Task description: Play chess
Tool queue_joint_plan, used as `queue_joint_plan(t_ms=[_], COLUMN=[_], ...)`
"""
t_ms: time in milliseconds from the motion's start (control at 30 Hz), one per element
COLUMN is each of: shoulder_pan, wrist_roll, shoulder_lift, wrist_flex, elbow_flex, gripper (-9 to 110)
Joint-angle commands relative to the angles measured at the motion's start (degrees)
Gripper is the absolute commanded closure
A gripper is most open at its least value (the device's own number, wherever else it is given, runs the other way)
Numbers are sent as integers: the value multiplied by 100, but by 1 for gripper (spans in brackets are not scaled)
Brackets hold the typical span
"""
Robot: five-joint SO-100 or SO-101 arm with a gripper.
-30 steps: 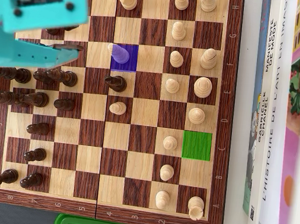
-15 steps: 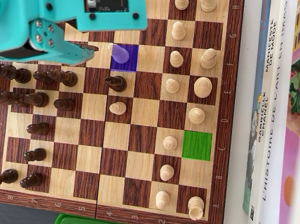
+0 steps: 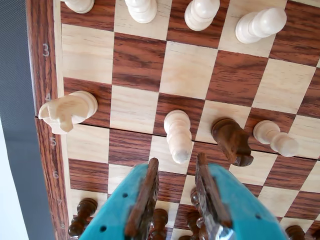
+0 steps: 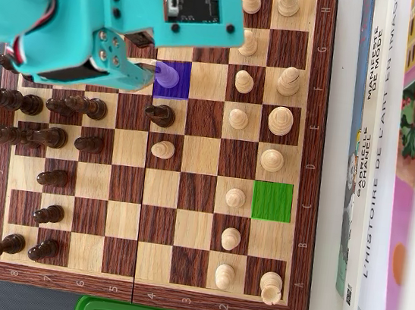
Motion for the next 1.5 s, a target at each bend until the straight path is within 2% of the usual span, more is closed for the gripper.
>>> queue_joint_plan(t_ms=[0,1467], shoulder_pan=[123,167], wrist_roll=[18,0], shoulder_lift=[-18,-773], wrist_flex=[9,-53], elbow_flex=[-272,-439], gripper=[89,89])
